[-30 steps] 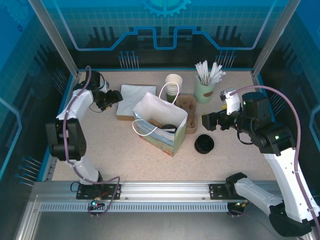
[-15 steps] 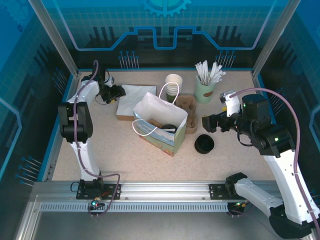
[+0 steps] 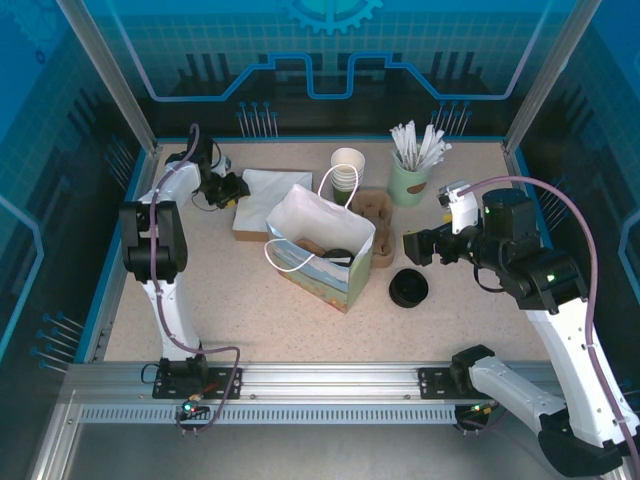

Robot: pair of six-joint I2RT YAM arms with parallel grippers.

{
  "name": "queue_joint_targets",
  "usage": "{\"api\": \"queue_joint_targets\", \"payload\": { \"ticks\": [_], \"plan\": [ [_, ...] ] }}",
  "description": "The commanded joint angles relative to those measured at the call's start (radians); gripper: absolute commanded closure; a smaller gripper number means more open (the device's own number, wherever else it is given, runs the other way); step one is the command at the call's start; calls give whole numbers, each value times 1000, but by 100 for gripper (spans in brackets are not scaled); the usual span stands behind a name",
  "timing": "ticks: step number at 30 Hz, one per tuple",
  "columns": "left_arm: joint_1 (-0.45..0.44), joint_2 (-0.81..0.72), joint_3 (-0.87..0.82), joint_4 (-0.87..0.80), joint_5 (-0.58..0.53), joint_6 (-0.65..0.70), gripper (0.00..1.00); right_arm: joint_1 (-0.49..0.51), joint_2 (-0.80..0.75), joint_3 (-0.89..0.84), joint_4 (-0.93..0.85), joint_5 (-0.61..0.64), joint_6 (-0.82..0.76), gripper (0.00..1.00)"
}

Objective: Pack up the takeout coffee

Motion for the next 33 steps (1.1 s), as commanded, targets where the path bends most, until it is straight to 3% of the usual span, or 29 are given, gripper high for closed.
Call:
{"api": "queue_joint_targets", "payload": {
  "ticks": [1,18,27,33],
  "plan": [
    [4,5,8,-17,29,22,66,-14,-5,-12,31,-1,-9,0],
    [3,-44,31,-27,82,63,98,-16,-6,-24,36,11,-17,0],
    [4,-244,-12,9,109,91,100,-15,-9,-24,69,-38,-24,0],
    [4,-407,-14,73,199,53,100,-16,-5,-34,157,-159,-48,0]
  ]
}}
